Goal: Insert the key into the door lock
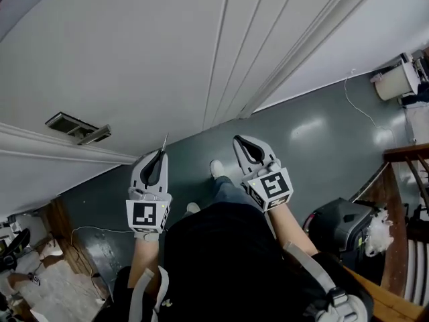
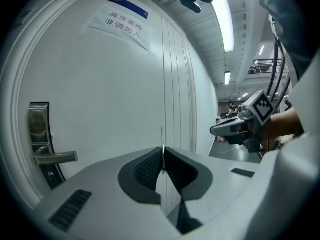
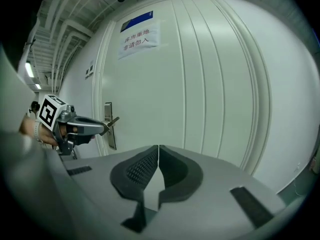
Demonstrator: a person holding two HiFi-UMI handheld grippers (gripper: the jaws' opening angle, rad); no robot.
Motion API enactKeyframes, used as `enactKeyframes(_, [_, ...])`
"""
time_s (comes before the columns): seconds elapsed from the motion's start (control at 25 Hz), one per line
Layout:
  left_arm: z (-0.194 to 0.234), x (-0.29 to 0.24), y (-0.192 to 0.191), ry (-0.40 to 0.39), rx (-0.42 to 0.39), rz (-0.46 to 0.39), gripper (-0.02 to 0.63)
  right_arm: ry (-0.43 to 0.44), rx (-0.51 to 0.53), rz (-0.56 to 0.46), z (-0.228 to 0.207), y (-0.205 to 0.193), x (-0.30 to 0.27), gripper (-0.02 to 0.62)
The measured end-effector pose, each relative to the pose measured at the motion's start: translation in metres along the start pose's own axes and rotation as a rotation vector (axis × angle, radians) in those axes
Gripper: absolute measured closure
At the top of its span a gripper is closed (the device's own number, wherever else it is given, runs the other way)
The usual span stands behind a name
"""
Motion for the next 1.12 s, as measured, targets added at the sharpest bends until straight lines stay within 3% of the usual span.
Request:
enactKeyframes(0.6, [0.004,-0.064,0.008,0.295,0.012,0.039,0.581,0.399,0.040,0.006,-0.060,0.020,-0.109,0.578])
enactKeyframes(0.88, [0.009,-0.043,0.001,0.470,0.107,0.040,0.581,0.608,0.076,0.015,-0.041,0.026,-0.147,0.578])
enactKeyframes(1.12, [0.024,-0.013,-0.016,0.531,0.165,0.074,0.581,0.743,0.117,0.021,-0.001,0.024,-0.175,0.578])
Point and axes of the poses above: the fingertips, and each gripper's own axes: x backward along the fingers, z to its left, y out of its top, the point moved 8 cm from there along x, backward along the fingers, and after that the axes turned 9 degrees about -z, right-handed, at the moved point
